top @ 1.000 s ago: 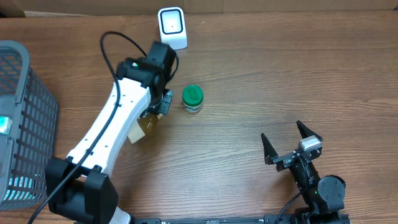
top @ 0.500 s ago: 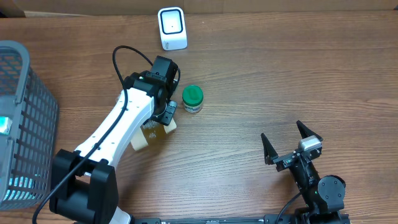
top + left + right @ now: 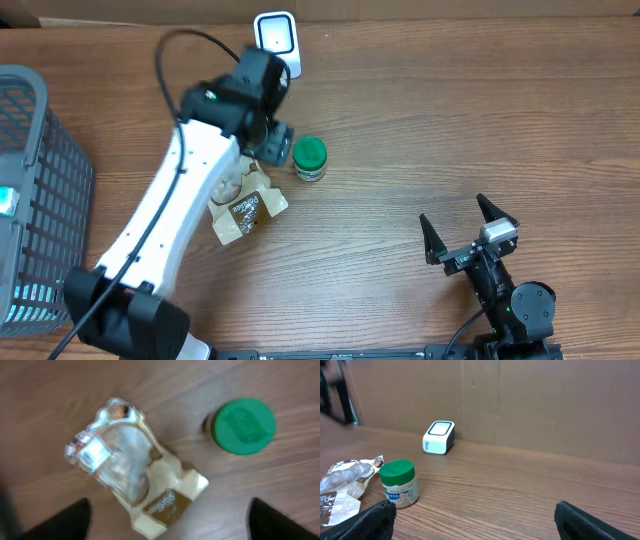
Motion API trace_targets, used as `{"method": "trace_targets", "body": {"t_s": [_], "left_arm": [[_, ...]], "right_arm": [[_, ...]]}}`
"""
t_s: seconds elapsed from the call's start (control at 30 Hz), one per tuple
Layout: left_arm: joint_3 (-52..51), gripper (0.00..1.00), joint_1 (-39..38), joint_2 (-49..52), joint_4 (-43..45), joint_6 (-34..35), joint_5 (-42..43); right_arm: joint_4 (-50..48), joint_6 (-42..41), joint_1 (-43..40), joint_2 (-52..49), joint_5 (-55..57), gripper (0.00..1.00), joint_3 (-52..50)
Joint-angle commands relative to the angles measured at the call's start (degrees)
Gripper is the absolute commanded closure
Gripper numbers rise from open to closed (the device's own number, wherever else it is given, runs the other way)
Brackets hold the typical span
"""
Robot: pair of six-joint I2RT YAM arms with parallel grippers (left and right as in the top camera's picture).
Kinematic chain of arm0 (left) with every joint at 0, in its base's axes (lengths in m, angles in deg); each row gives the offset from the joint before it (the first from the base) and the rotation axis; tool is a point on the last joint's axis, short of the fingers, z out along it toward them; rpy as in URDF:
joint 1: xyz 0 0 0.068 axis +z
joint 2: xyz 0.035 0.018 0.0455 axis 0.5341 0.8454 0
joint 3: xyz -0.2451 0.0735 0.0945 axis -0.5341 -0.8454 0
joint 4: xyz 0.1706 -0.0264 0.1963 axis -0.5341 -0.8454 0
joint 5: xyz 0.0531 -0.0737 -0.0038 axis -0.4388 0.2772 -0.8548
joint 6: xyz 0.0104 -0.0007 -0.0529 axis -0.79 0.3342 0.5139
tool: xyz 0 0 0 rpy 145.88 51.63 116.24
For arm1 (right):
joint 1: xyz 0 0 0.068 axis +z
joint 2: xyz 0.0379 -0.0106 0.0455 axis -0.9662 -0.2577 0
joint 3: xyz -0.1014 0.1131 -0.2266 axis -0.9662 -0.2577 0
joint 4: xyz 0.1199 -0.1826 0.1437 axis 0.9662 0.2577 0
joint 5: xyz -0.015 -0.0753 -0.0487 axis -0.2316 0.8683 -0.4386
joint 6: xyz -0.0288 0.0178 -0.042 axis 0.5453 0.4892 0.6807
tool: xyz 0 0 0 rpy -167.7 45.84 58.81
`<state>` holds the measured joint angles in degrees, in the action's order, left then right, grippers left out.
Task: Scan the item barcode
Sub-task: 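Carry the snack bag with the left gripper and drop it beside the jar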
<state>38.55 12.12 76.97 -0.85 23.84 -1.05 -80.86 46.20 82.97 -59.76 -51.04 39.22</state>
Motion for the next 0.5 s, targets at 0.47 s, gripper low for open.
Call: {"method": "trace_targets", "body": {"t_s": [0.47], "left_arm": [[30.1,0.00,48.5,-3.1,-23.5,32.2,4.3]], "right_arm": [[-0.3,-0.4,-0.1,0.5,-0.3,0.00,-0.6]]}}
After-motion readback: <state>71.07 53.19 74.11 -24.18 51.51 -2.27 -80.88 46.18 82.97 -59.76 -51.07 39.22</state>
